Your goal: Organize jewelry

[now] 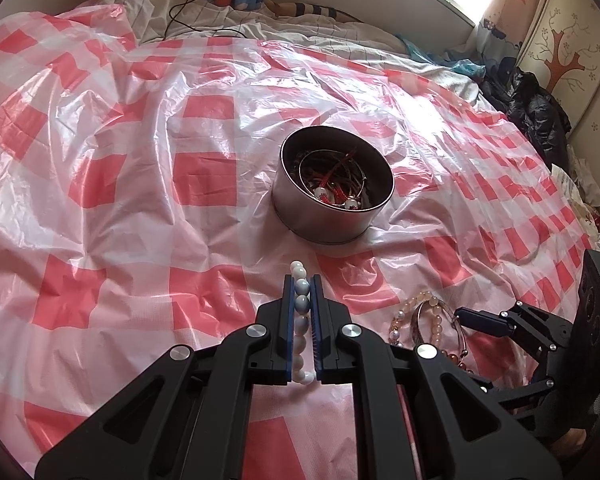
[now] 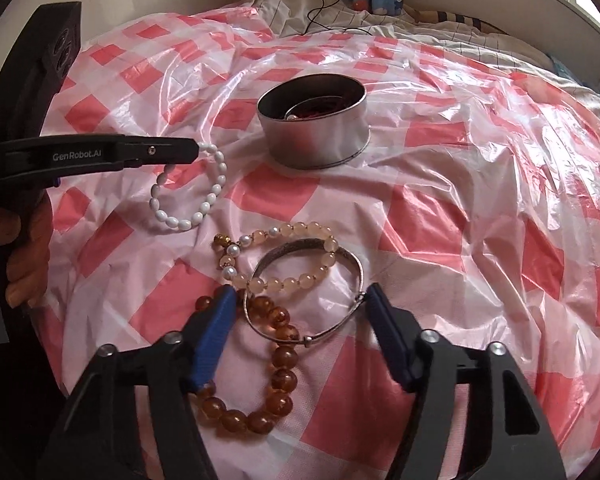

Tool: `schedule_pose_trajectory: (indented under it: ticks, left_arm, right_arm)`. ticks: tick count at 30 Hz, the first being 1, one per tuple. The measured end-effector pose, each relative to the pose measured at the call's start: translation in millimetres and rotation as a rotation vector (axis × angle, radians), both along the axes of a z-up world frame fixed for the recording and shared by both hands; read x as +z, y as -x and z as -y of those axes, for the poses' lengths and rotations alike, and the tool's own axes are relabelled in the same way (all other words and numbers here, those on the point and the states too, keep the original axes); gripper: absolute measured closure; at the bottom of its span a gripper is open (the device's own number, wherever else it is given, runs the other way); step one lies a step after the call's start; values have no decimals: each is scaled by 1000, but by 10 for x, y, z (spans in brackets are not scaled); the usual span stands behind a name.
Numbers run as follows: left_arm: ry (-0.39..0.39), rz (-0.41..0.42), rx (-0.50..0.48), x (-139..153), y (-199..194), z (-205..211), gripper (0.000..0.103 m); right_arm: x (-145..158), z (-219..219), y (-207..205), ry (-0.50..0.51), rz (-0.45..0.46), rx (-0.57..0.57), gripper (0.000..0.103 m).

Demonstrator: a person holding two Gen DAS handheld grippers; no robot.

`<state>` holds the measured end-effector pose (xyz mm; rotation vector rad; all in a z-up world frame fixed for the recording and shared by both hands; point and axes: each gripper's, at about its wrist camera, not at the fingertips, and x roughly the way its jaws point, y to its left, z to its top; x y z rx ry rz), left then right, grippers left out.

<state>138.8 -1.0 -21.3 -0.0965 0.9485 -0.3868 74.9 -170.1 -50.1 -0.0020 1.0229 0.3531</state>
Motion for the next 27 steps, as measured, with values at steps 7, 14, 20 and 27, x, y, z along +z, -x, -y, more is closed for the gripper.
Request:
schedule_pose_trajectory:
  ticks: [7,14,20,27]
  left_arm:
    - [2,3,-7,16,9,15,96]
    - [5,1,-7,24,9,17,96]
    - [9,-1,-13,30,12,39,96]
    - [13,-4,-10,38,13,36,96]
  right_arm:
    - [334,-199,209,141,150,48,43]
    - [302,-37,331,199,75,91,44]
    - [697,432,418,-67,96,3,44]
    - [969,554,219,-188,152,-58,43]
